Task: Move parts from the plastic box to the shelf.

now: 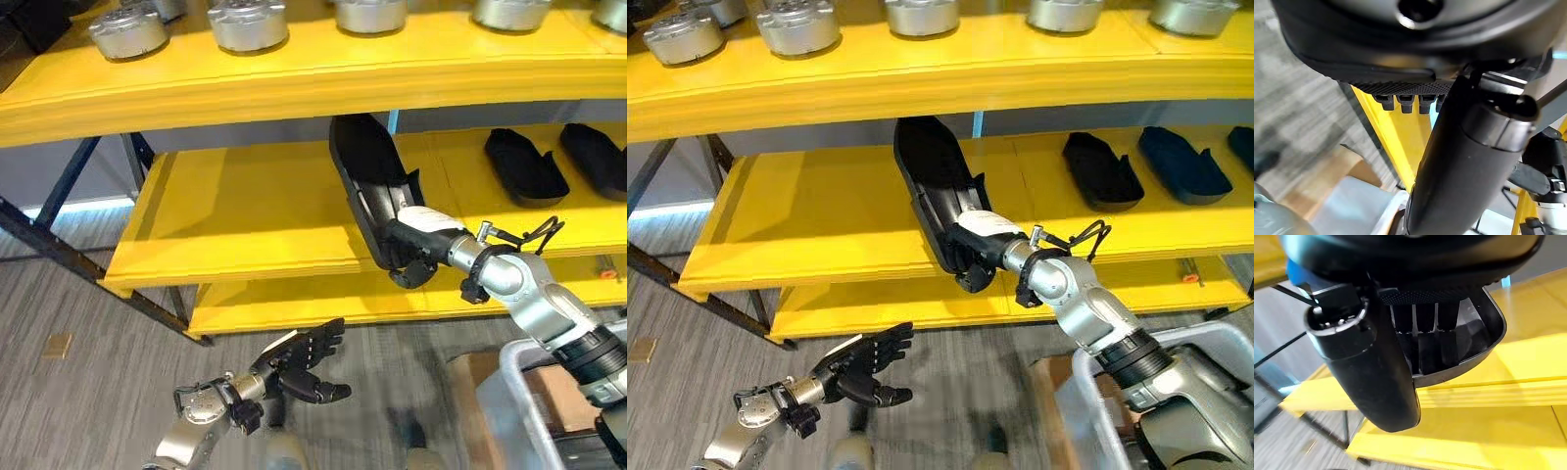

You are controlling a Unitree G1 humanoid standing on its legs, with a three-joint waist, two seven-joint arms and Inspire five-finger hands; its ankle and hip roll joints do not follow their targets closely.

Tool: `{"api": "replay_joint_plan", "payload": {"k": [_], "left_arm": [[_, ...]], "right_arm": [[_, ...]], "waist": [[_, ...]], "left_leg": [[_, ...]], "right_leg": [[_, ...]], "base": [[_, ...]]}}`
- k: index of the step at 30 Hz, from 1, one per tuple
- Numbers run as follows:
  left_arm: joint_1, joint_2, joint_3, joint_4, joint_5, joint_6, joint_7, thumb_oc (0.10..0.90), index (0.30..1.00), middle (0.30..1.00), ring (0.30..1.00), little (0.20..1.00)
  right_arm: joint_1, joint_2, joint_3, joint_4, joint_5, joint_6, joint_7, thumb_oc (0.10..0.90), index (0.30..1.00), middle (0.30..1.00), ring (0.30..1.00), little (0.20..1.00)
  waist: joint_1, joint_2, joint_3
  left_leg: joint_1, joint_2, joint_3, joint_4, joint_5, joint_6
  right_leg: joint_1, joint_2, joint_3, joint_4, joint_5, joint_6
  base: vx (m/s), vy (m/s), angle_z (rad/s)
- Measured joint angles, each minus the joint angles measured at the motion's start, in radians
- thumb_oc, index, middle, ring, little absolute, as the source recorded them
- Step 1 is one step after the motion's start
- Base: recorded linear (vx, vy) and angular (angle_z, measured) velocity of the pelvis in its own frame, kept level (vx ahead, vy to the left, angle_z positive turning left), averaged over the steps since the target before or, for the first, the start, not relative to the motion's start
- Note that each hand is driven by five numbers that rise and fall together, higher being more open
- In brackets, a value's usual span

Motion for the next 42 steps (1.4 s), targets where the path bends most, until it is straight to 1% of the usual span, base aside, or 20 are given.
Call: {"api": "replay_joint_plan", "payload": {"k": [1,2,3,6,11,26,27,28,29,30,31,32,33,34,35,36,37,38,39,42], "left_arm": [[-0.003,0.016,0.026,0.001,-0.001,0.000,0.008,0.900,1.000,1.000,1.000,1.000],[-0.007,0.038,0.038,0.001,-0.001,0.000,0.012,0.900,1.000,1.000,1.000,1.000],[-0.010,0.048,0.046,0.002,-0.001,0.000,0.018,0.900,1.000,1.000,1.000,1.000],[-0.017,0.075,0.069,-0.019,-0.002,0.000,0.017,0.900,1.000,1.000,1.000,1.000],[-0.010,0.074,0.070,-0.023,-0.001,0.001,0.015,0.900,1.000,1.000,1.000,1.000],[-0.009,0.071,0.073,-0.043,-0.002,0.001,0.015,0.900,1.000,1.000,1.000,1.000],[-0.007,0.075,0.076,-0.046,-0.003,0.003,0.015,0.900,1.000,1.000,1.000,1.000],[-0.012,0.059,0.082,-0.049,-0.004,0.014,0.015,0.900,1.000,1.000,1.000,1.000],[0.005,0.064,0.084,-0.072,-0.014,0.012,0.010,0.900,1.000,1.000,1.000,1.000],[0.012,0.075,0.073,-0.072,-0.011,0.008,-0.008,0.900,1.000,1.000,1.000,1.000],[0.020,0.073,0.074,-0.056,-0.011,0.009,-0.001,0.900,1.000,1.000,1.000,1.000],[0.016,0.067,0.074,-0.056,-0.013,0.007,0.017,0.900,1.000,1.000,1.000,1.000],[0.042,0.075,0.093,-0.074,-0.019,0.003,0.022,0.900,1.000,1.000,1.000,1.000],[0.075,0.114,0.099,-0.086,-0.021,0.005,0.021,0.900,1.000,1.000,1.000,1.000],[0.070,0.117,0.092,-0.075,-0.020,0.009,0.016,0.900,1.000,1.000,1.000,1.000],[0.085,0.092,0.062,-0.069,-0.019,0.023,0.018,0.900,1.000,1.000,1.000,1.000],[0.091,0.094,0.060,-0.068,-0.016,0.030,0.012,0.900,1.000,1.000,1.000,1.000],[0.111,0.081,0.059,-0.069,-0.011,0.035,0.008,0.900,1.000,1.000,1.000,1.000],[0.118,0.080,0.061,-0.069,-0.012,0.035,0.003,0.900,1.000,1.000,1.000,1.000],[0.120,0.078,0.067,-0.080,-0.012,0.035,-0.004,0.900,1.000,1.000,1.000,1.000]], "right_arm": [[0.011,0.008,0.002,-0.001,0.010,-0.004,0.004,0.400,0.300,0.300,0.300,0.300],[0.022,0.019,0.002,-0.003,0.015,-0.004,0.008,0.400,0.300,0.300,0.300,0.300],[0.027,0.025,0.002,-0.004,0.016,-0.003,0.010,0.400,0.300,0.300,0.300,0.300],[0.028,0.045,-0.003,-0.013,0.024,0.006,0.008,0.400,0.300,0.300,0.300,0.300],[0.014,0.077,-0.011,0.003,0.048,0.029,-0.013,0.400,0.300,0.300,0.300,0.300],[0.006,0.066,-0.024,0.012,0.052,0.053,-0.025,0.400,0.300,0.300,0.300,0.300],[0.005,0.074,-0.027,0.019,0.049,0.049,-0.025,0.400,0.300,0.300,0.300,0.300],[-0.005,0.097,-0.043,0.097,0.048,0.025,-0.026,0.400,0.300,0.300,0.300,0.300],[-0.033,0.094,-0.040,0.142,0.051,0.004,-0.034,0.400,0.300,0.300,0.300,0.300],[-0.018,0.077,-0.040,0.203,0.069,-0.037,-0.046,0.400,0.300,0.300,0.300,0.300],[-0.002,0.063,-0.034,0.215,0.073,-0.023,-0.041,0.400,0.300,0.300,0.300,0.300],[0.077,0.004,-0.055,0.176,0.078,-0.005,-0.038,0.400,0.300,0.300,0.300,0.300],[0.093,-0.012,-0.041,0.201,0.081,0.009,-0.028,0.400,0.300,0.300,0.300,0.300],[0.099,0.014,-0.047,0.232,0.079,0.040,-0.021,0.400,0.300,0.300,0.300,0.300],[0.089,0.014,-0.066,0.248,0.080,0.042,-0.023,0.400,0.300,0.300,0.300,0.300],[0.069,0.011,-0.114,0.263,0.078,0.044,-0.035,0.400,0.300,0.300,0.300,0.300],[0.057,0.026,-0.118,0.270,0.079,0.044,-0.051,0.400,0.300,0.300,0.300,0.300],[0.049,0.026,-0.110,0.265,0.081,0.029,-0.034,0.400,0.300,0.300,0.300,0.300],[0.048,0.027,-0.096,0.257,0.085,0.020,-0.027,0.400,0.300,0.300,0.300,0.300],[0.050,0.045,-0.080,0.254,0.085,0.013,-0.021,0.400,0.300,0.300,0.300,0.300]], "waist": [[0.005,-0.019,0.008],[0.010,-0.041,0.007],[0.012,-0.049,0.008],[0.022,-0.056,0.007],[0.049,-0.058,0.005],[0.044,-0.063,0.003],[0.052,-0.072,0.003],[0.059,-0.079,0.012],[0.068,-0.064,0.014],[0.065,-0.037,0.005],[0.033,-0.042,0.009],[0.006,-0.064,-0.002],[0.022,-0.112,-0.015],[0.029,-0.211,-0.054],[0.024,-0.225,-0.050],[0.020,-0.134,-0.046],[0.033,-0.133,-0.034],[0.036,-0.105,-0.033],[0.043,-0.097,-0.033],[0.042,-0.088,-0.034]], "left_leg": [[0.011,-0.018,0.013,0.007,0.026,-0.014],[0.028,-0.041,0.029,-0.002,0.036,-0.006],[0.043,-0.062,0.037,-0.006,0.039,-0.002],[0.080,-0.109,0.054,-0.019,0.024,0.021],[0.107,-0.116,0.075,-0.018,0.002,0.041],[0.093,-0.102,0.113,0.012,-0.008,0.034],[0.078,-0.113,0.120,0.036,-0.021,0.041],[-0.019,-0.131,0.122,0.247,-0.152,0.155],[-0.056,-0.128,0.137,0.330,-0.177,0.128],[-0.074,-0.115,0.085,0.346,-0.208,0.066],[-0.083,-0.115,0.050,0.350,-0.199,0.085],[-0.115,-0.103,0.041,0.349,-0.188,0.113],[-0.104,-0.107,0.068,0.282,-0.173,0.099],[-0.094,-0.167,0.075,0.225,-0.166,0.088],[-0.114,-0.193,0.052,0.303,-0.187,0.107],[-0.060,-0.164,0.040,0.288,-0.210,0.081],[-0.037,-0.164,0.057,0.241,-0.190,0.073],[0.011,-0.164,0.067,0.156,-0.143,0.070],[0.051,-0.167,0.078,0.108,-0.109,0.063],[0.115,-0.162,0.078,0.059,-0.107,0.060]], "right_leg": [[-0.005,0.000,-0.030,0.040,-0.015,0.022],[0.005,0.001,-0.065,0.057,-0.016,0.024],[0.022,-0.016,-0.082,0.041,0.008,0.026],[0.054,-0.052,-0.148,0.033,0.105,0.070],[0.051,-0.063,-0.184,0.052,0.150,0.068],[0.053,-0.053,-0.239,-0.003,0.143,0.065],[0.047,-0.058,-0.248,0.005,0.138,0.054],[-0.070,-0.103,-0.279,0.171,0.118,0.070],[-0.214,-0.113,-0.216,0.352,0.086,0.085],[-0.278,-0.058,-0.127,0.290,0.016,0.140],[-0.287,-0.041,-0.098,0.251,0.000,0.143],[-0.297,-0.018,-0.084,0.262,-0.008,0.130],[-0.330,-0.006,-0.092,0.337,-0.029,0.072],[-0.331,-0.022,-0.137,0.271,-0.085,0.017],[-0.309,-0.018,-0.110,0.203,0.008,0.032],[-0.266,0.035,-0.139,0.127,0.047,0.047],[-0.249,0.032,-0.134,0.088,0.063,0.056],[-0.199,0.041,-0.142,0.005,0.086,0.056],[-0.163,0.042,-0.140,-0.042,0.134,0.045],[-0.112,0.051,-0.140,-0.074,0.172,0.040]], "base": [[0.37,0.259,-0.56],[0.30,0.183,-0.28],[0.33,0.203,-0.14],[0.25,0.185,0.03],[0.14,0.157,-0.06],[0.04,0.052,-0.11],[0.55,-0.264,-0.30],[0.47,-0.759,-0.59],[0.57,-1.237,-0.75],[0.34,-0.689,-0.11],[0.29,-0.542,0.98],[0.09,-0.130,1.42],[0.10,-0.133,1.26],[0.05,-0.062,0.69],[0.07,-0.054,0.65],[0.05,-0.031,0.32],[0.12,-0.039,0.04],[0.11,-0.023,-0.25],[0.12,-0.023,-0.12],[0.10,-0.028,-0.03]]}}
